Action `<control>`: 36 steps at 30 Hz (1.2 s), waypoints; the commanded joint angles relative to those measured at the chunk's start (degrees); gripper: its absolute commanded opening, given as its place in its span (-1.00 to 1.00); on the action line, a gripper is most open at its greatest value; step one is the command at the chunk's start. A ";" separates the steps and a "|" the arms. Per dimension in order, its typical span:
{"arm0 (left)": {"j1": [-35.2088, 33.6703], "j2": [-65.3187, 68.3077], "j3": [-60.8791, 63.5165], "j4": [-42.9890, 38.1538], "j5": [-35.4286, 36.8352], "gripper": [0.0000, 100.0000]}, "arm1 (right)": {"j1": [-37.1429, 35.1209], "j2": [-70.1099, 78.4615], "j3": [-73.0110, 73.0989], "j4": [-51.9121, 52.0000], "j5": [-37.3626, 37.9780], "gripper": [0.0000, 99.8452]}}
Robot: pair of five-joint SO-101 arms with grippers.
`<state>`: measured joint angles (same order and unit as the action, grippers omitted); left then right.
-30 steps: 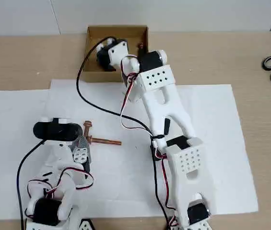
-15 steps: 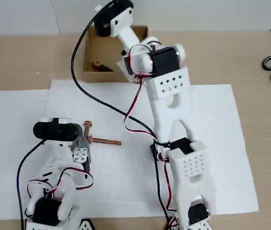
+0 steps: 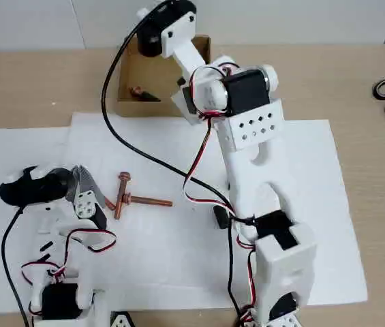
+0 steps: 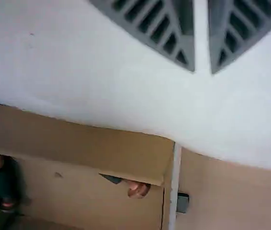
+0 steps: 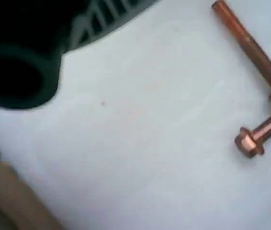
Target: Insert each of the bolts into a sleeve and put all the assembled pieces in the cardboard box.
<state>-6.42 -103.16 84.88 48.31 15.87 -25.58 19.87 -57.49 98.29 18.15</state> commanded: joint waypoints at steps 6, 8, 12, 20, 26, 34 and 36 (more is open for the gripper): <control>-0.44 6.77 -7.87 -0.26 0.70 -0.99 | 0.31 -7.60 8.79 0.66 -0.70 -1.00; -0.26 13.71 -14.73 0.97 2.02 -0.99 | 0.31 -8.48 10.37 0.66 -0.79 -1.00; 1.14 30.77 -33.89 7.03 2.73 -0.99 | 0.31 -9.36 11.96 0.66 -0.79 -1.00; 6.86 62.77 -73.80 37.71 4.04 -0.99 | 2.77 -9.36 11.96 0.66 -2.37 -1.00; 6.42 86.33 -88.75 52.13 -2.46 -0.99 | 3.38 -9.36 11.96 0.66 -2.55 -1.00; 6.59 93.36 -89.63 51.78 -7.47 -0.99 | 3.30 -9.27 11.96 0.66 -2.37 -0.99; 6.51 95.91 -89.45 51.96 -7.47 -0.99 | 3.30 -9.10 11.96 0.66 -2.37 -0.99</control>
<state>0.09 -9.19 -2.33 99.30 9.01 -22.68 14.24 -45.36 98.29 16.22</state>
